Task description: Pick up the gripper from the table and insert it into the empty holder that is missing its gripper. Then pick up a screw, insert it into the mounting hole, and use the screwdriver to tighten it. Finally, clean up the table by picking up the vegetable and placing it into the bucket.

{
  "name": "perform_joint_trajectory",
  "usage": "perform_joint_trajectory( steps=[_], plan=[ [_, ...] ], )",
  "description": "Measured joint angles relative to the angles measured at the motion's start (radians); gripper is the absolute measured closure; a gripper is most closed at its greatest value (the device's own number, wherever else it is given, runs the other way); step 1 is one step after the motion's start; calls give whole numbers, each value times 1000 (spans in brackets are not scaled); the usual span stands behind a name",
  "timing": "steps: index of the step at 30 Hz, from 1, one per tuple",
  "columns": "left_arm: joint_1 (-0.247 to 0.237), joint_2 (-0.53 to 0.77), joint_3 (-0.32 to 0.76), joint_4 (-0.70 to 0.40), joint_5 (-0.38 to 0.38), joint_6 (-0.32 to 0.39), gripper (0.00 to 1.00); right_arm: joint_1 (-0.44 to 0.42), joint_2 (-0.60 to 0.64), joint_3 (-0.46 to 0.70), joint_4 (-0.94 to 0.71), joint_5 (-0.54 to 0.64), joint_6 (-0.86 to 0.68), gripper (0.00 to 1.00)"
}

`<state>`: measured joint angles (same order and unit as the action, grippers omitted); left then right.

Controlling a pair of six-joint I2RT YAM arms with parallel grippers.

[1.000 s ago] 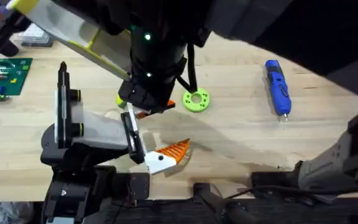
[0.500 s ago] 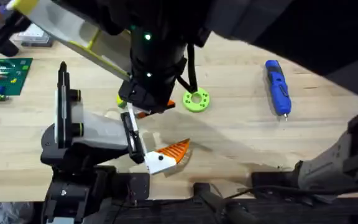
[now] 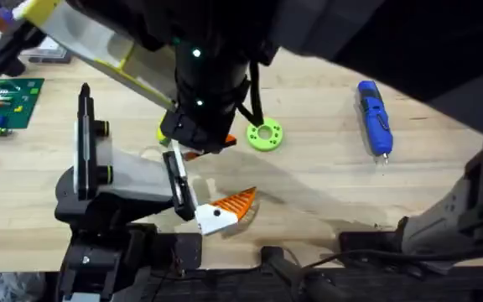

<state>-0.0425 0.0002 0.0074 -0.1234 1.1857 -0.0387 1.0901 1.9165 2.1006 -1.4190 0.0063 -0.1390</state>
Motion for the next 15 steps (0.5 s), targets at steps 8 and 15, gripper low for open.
perform_joint_trajectory(
  steps=[8, 15],
  plan=[
    [0, 0, 0, 0, 0, 0, 16, 0, 21, -1, 0, 0, 0, 992],
    [0, 0, 0, 0, 0, 0, 16, 0, 21, -1, 0, 0, 0, 992]
  ],
)
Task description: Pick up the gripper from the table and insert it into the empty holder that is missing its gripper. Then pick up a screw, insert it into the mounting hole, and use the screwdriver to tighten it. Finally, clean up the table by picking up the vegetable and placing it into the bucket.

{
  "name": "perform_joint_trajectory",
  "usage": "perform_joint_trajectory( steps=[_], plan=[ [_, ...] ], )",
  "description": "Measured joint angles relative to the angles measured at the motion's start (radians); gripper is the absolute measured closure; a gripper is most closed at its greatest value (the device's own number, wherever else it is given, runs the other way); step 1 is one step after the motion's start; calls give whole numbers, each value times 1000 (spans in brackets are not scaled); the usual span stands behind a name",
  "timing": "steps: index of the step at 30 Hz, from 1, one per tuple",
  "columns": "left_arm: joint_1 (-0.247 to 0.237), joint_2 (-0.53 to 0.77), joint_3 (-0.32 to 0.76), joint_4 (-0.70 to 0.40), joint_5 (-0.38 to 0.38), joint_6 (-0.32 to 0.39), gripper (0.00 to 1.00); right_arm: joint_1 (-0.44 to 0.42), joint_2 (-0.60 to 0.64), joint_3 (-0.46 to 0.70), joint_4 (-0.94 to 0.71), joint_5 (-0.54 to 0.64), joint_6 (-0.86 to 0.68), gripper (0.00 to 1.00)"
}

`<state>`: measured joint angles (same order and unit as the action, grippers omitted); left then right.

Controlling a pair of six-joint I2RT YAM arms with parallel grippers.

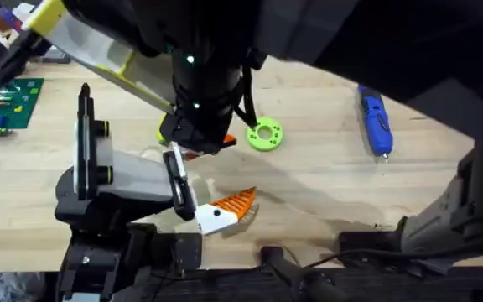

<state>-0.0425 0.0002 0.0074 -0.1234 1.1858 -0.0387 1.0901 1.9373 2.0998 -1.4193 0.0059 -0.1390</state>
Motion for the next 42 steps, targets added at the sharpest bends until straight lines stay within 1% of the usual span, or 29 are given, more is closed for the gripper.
perform_joint_trajectory(
  steps=[42],
  plan=[
    [0, 0, 0, 0, 0, 0, 16, 8, 0, 0, 10, 0, 0, 992]
  ],
)
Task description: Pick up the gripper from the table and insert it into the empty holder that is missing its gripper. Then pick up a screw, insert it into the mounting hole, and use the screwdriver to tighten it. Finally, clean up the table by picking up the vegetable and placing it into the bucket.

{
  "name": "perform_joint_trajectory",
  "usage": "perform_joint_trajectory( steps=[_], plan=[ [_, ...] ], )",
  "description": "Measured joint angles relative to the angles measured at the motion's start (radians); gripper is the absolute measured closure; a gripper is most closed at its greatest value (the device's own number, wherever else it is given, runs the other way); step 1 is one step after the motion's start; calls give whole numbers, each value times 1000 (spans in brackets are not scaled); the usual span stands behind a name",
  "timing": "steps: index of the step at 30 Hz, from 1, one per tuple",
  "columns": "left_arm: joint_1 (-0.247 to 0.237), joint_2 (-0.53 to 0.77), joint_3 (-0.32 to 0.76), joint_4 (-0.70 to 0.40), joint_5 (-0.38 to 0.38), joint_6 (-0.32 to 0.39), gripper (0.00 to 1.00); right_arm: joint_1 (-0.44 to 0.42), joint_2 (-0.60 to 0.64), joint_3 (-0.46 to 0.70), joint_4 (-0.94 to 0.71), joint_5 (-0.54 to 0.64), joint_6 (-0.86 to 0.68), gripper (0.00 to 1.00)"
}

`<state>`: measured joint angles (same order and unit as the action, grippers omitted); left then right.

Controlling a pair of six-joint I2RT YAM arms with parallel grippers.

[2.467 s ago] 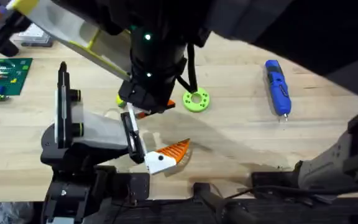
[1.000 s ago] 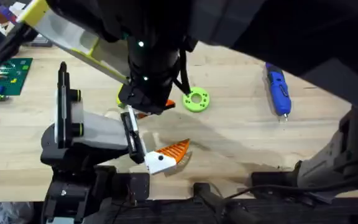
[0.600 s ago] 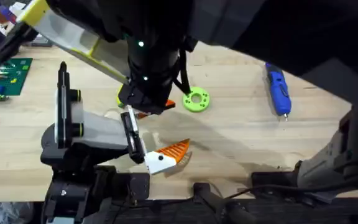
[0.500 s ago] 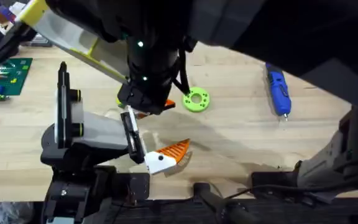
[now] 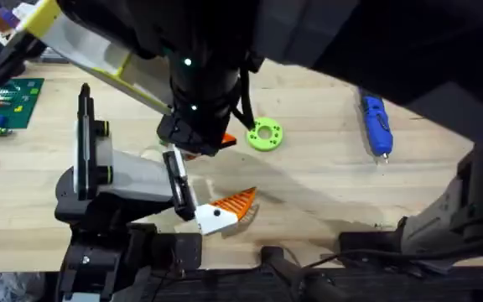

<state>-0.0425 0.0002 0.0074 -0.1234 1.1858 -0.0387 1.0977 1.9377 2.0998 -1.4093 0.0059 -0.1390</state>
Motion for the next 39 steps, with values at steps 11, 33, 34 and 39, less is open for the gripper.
perform_joint_trajectory(
  steps=[11, 33, 34, 39],
  plan=[
    [0, 0, 0, 0, 0, 0, 16, 0, 0, 0, -1, 0, 0, 992],
    [0, 0, 0, 0, 0, 0, 16, 0, 30, 0, 0, 0, 0, 992],
    [0, 0, 0, 0, 0, 0, 16, 0, 30, 0, 0, 0, 0, 992],
    [0, 0, 0, 0, 0, 0, 16, 0, 30, 0, 0, 0, 0, 992]
  ],
)
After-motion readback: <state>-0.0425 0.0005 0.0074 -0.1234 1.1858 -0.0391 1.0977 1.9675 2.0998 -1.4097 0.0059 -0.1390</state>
